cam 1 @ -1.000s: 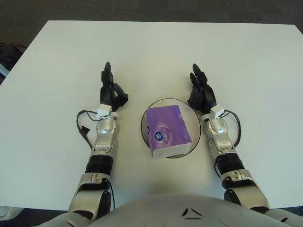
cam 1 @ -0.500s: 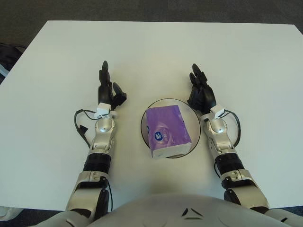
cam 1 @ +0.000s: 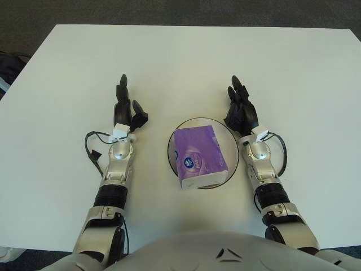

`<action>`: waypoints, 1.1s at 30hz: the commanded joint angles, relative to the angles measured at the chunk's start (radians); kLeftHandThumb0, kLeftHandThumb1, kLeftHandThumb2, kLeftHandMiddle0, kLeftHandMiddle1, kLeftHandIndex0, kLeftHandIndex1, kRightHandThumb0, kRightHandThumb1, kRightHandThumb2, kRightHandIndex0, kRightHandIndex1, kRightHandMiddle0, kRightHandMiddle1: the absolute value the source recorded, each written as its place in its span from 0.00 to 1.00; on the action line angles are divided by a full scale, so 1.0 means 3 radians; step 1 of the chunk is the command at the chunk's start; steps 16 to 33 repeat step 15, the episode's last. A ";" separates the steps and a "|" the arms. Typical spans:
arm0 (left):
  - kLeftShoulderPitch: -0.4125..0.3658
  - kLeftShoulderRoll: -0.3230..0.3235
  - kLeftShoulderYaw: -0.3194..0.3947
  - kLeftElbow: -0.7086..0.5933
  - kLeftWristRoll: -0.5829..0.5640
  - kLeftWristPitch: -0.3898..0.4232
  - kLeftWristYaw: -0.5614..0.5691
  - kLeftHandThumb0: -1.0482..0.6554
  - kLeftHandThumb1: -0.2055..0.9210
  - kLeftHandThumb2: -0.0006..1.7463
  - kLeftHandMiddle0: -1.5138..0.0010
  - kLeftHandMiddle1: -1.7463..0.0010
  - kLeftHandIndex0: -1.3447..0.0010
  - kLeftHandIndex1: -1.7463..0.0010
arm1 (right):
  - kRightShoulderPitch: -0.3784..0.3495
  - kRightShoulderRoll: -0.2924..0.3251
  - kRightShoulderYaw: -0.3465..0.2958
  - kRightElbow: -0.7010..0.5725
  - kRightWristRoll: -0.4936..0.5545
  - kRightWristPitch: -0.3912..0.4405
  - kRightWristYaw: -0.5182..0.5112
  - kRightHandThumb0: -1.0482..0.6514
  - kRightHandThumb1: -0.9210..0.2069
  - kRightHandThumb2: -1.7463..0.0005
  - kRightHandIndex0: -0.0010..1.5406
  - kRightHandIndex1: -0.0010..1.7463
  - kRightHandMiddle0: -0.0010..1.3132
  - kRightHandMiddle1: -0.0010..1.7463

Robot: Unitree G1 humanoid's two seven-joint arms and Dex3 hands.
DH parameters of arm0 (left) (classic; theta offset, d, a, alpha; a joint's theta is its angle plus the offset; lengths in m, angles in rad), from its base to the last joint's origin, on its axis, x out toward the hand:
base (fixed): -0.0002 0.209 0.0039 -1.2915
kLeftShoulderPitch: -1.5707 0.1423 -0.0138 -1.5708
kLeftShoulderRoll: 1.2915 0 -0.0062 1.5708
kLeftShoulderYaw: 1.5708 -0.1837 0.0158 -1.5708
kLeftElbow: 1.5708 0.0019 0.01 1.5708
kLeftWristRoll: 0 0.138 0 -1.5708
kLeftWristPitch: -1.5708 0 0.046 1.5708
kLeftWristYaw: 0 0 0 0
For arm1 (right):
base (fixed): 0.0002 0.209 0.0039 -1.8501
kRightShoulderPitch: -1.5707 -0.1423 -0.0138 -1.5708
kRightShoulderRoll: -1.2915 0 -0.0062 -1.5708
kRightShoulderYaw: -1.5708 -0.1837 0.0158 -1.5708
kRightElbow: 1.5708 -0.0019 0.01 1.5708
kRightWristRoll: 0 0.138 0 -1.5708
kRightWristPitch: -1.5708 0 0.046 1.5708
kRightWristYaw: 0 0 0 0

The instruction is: Put the tissue paper into the plate.

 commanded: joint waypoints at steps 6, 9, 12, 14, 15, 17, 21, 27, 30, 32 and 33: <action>0.0473 0.0059 -0.0113 0.0033 0.0130 0.0112 -0.0157 0.09 1.00 0.69 0.98 1.00 1.00 0.85 | 0.0860 0.0239 -0.0089 0.0796 -0.0238 -0.0330 -0.0726 0.14 0.00 0.39 0.00 0.00 0.00 0.06; 0.0496 0.0056 -0.0119 0.0009 0.0139 0.0117 -0.0159 0.09 1.00 0.69 0.99 1.00 1.00 0.85 | 0.0855 0.0248 -0.0087 0.0815 -0.0257 -0.0381 -0.0826 0.14 0.00 0.39 0.00 0.00 0.00 0.06; 0.0525 0.0053 -0.0129 -0.0003 0.0145 0.0105 -0.0155 0.09 1.00 0.69 0.99 1.00 1.00 0.85 | 0.0854 0.0245 -0.0072 0.0824 -0.0272 -0.0409 -0.0896 0.14 0.00 0.39 0.00 0.00 0.00 0.06; 0.0540 0.0056 -0.0133 -0.0008 0.0144 0.0093 -0.0158 0.09 1.00 0.69 0.99 1.00 1.00 0.85 | 0.0858 0.0243 -0.0060 0.0817 -0.0279 -0.0417 -0.0932 0.14 0.00 0.40 0.00 0.00 0.00 0.06; 0.0545 0.0058 -0.0135 -0.0006 0.0143 0.0085 -0.0160 0.09 1.00 0.69 0.99 1.00 1.00 0.86 | 0.0860 0.0241 -0.0053 0.0813 -0.0280 -0.0418 -0.0948 0.14 0.00 0.40 0.00 0.00 0.00 0.06; 0.0545 0.0058 -0.0135 -0.0006 0.0143 0.0085 -0.0160 0.09 1.00 0.69 0.99 1.00 1.00 0.86 | 0.0860 0.0241 -0.0053 0.0813 -0.0280 -0.0418 -0.0948 0.14 0.00 0.40 0.00 0.00 0.00 0.06; 0.0545 0.0058 -0.0135 -0.0006 0.0143 0.0085 -0.0160 0.09 1.00 0.69 0.99 1.00 1.00 0.86 | 0.0860 0.0241 -0.0053 0.0813 -0.0280 -0.0418 -0.0948 0.14 0.00 0.40 0.00 0.00 0.00 0.06; 0.0545 0.0058 -0.0135 -0.0006 0.0143 0.0085 -0.0160 0.09 1.00 0.69 0.99 1.00 1.00 0.86 | 0.0860 0.0241 -0.0053 0.0813 -0.0280 -0.0418 -0.0948 0.14 0.00 0.40 0.00 0.00 0.00 0.06; 0.0545 0.0058 -0.0135 -0.0006 0.0143 0.0085 -0.0160 0.09 1.00 0.69 0.99 1.00 1.00 0.86 | 0.0860 0.0241 -0.0053 0.0813 -0.0280 -0.0418 -0.0948 0.14 0.00 0.40 0.00 0.00 0.00 0.06; 0.0545 0.0058 -0.0135 -0.0006 0.0143 0.0085 -0.0160 0.09 1.00 0.69 0.99 1.00 1.00 0.86 | 0.0860 0.0241 -0.0053 0.0813 -0.0280 -0.0418 -0.0948 0.14 0.00 0.40 0.00 0.00 0.00 0.06; 0.0545 0.0058 -0.0135 -0.0006 0.0143 0.0085 -0.0160 0.09 1.00 0.69 0.99 1.00 1.00 0.86 | 0.0860 0.0241 -0.0053 0.0813 -0.0280 -0.0418 -0.0948 0.14 0.00 0.40 0.00 0.00 0.00 0.06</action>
